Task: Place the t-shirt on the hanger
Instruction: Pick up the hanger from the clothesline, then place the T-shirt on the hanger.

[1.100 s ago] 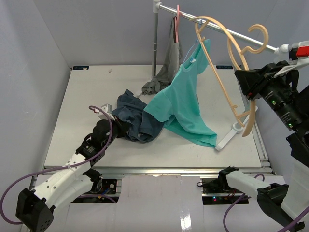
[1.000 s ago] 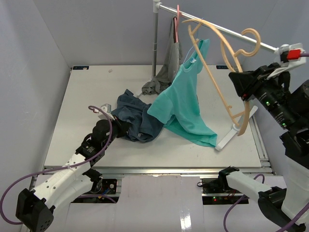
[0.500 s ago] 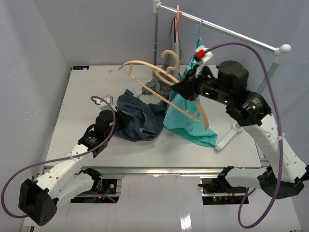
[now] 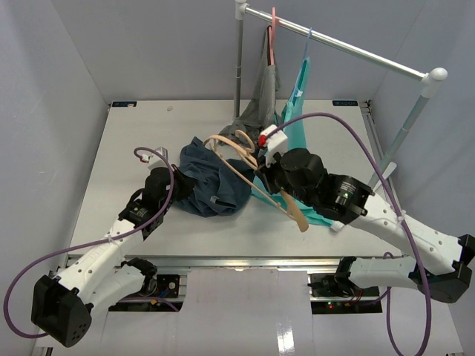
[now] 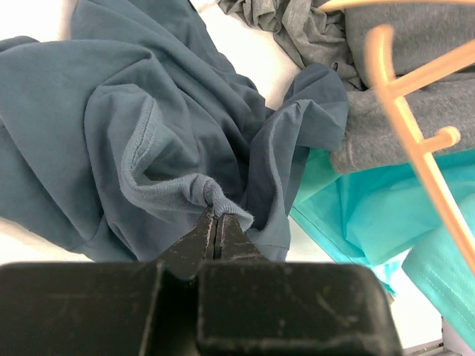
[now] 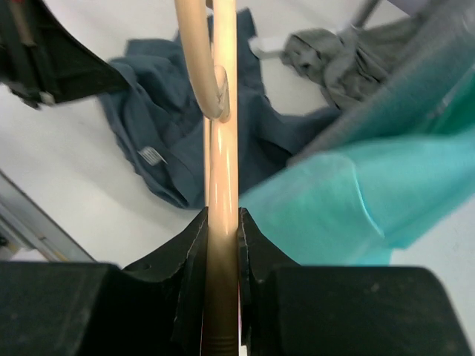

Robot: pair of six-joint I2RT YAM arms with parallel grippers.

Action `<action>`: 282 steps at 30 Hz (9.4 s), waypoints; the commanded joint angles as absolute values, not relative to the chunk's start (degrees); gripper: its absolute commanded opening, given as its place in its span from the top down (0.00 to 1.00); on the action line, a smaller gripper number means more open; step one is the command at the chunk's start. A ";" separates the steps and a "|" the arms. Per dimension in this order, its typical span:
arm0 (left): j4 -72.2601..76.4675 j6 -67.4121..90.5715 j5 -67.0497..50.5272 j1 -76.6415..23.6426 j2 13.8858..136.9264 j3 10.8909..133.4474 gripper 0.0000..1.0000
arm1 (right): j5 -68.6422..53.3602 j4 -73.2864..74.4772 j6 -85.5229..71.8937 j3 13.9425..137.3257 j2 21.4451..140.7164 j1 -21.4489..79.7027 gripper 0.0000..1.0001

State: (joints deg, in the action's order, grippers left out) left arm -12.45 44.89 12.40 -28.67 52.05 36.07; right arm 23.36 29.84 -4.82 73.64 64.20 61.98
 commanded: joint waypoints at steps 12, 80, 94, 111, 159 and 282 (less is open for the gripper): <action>-18.20 40.08 6.60 -27.60 52.38 44.21 1.00 | 7.48 21.54 -4.92 53.00 38.24 62.58 0.92; -21.71 31.40 -23.97 -27.60 47.38 60.85 1.00 | 22.03 -29.87 1.34 47.14 65.78 66.09 0.92; -25.91 18.34 -34.64 -27.60 45.78 60.02 0.25 | 25.29 -47.91 0.76 40.92 66.27 66.01 0.92; -38.12 -28.36 -31.47 -27.60 44.50 78.23 0.27 | 11.76 -49.07 0.44 25.51 50.32 65.50 0.92; -46.67 -39.63 -48.78 -38.96 63.95 72.59 0.29 | 1.19 -41.50 0.44 23.76 44.58 65.50 0.92; -49.35 -1.78 -11.20 -39.99 22.17 68.07 1.00 | 40.40 -29.09 -9.06 44.98 69.28 65.00 0.92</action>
